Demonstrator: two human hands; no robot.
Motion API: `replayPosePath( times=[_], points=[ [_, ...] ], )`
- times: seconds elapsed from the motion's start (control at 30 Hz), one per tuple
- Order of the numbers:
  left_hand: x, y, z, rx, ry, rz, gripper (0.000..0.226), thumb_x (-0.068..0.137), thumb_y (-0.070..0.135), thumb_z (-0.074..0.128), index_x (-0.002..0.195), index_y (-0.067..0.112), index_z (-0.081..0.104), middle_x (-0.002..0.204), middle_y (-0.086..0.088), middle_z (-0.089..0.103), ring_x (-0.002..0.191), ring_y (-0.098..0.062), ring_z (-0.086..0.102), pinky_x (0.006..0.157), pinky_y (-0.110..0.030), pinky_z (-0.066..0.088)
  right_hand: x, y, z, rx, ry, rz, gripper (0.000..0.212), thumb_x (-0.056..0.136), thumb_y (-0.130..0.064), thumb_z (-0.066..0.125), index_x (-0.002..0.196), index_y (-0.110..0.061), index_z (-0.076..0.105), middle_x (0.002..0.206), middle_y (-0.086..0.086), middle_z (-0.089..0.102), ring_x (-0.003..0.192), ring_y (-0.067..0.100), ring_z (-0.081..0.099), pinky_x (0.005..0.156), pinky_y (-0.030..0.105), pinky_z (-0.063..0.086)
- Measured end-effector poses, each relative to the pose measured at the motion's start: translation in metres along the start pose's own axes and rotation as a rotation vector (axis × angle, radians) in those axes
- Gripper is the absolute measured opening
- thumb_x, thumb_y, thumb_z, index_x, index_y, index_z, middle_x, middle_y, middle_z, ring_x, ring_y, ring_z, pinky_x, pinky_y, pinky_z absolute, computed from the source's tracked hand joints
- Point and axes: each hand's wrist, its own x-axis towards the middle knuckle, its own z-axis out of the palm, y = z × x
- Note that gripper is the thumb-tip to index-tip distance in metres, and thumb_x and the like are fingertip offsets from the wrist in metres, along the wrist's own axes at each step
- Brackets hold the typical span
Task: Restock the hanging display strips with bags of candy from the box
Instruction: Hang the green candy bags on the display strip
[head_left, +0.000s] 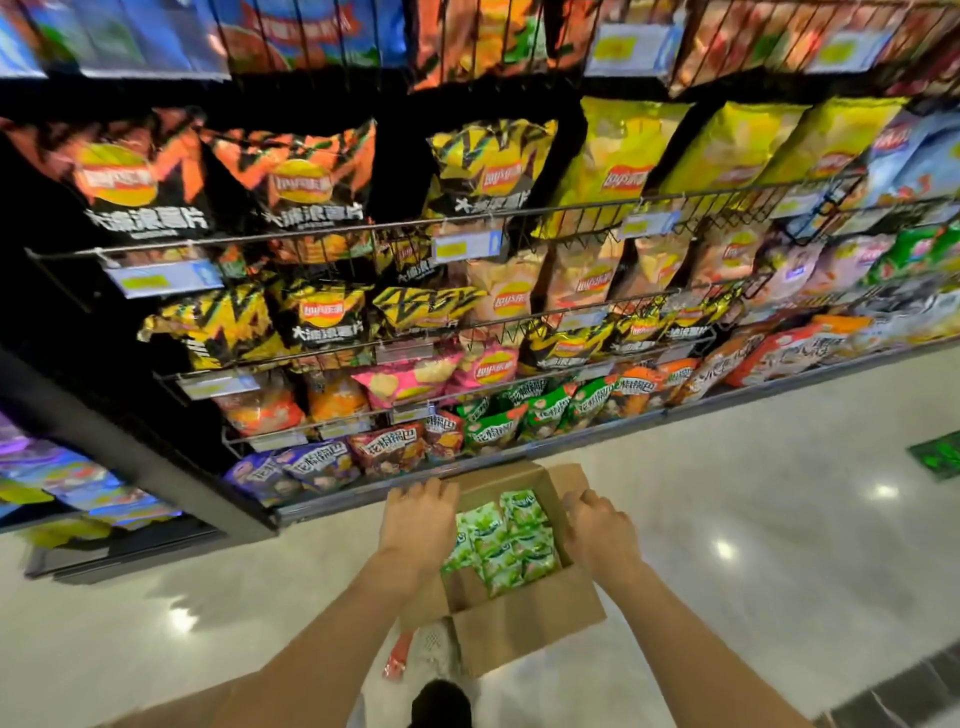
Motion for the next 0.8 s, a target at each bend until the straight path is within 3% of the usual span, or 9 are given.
replayPosePath(
  times=[0.2, 0.47, 0.67, 0.8],
  points=[
    [0.061, -0.005, 0.039, -0.096, -0.133, -0.084, 0.046, 0.097, 0.020, 0.032, 0.142, 0.019, 0.027, 0.140, -0.004, 0.042, 0.127, -0.025, 0.041, 0.102, -0.040, 0.034, 0.054, 0.001, 0.026, 0.030, -0.061, 0.033, 0.043, 0.096, -0.025, 0.042, 0.136, -0.011, 0.033, 0.130, 0.008, 0.050, 0.117, 0.030, 0.051, 0.090, 0.035, 0.045],
    [0.134, 0.004, 0.127, -0.152, -0.261, -0.079, 0.048, 0.096, 0.023, 0.035, 0.143, 0.013, 0.026, 0.136, -0.010, 0.043, 0.122, -0.029, 0.045, 0.098, -0.038, 0.037, 0.144, 0.013, 0.103, 0.097, -0.182, 0.067, 0.032, 0.095, -0.024, 0.043, 0.126, -0.017, 0.041, 0.126, 0.005, 0.049, 0.113, 0.027, 0.055, 0.085, 0.036, 0.047],
    [0.208, 0.002, 0.253, -0.303, -0.289, -0.157, 0.044, 0.095, 0.020, 0.038, 0.138, 0.014, 0.033, 0.132, -0.011, 0.044, 0.118, -0.030, 0.049, 0.096, -0.037, 0.041, 0.225, 0.028, 0.206, 0.038, -0.225, 0.040, 0.038, 0.095, -0.022, 0.044, 0.132, -0.020, 0.037, 0.131, 0.005, 0.044, 0.119, 0.024, 0.049, 0.090, 0.035, 0.046],
    [0.262, 0.009, 0.364, -0.574, -0.294, -0.295, 0.036, 0.095, 0.025, 0.045, 0.128, 0.011, 0.042, 0.126, -0.012, 0.053, 0.111, -0.028, 0.054, 0.089, -0.035, 0.047, 0.290, 0.038, 0.293, 0.026, -0.258, 0.015, 0.041, 0.095, -0.026, 0.046, 0.134, -0.020, 0.036, 0.132, 0.006, 0.046, 0.117, 0.026, 0.051, 0.090, 0.035, 0.048]
  ],
)
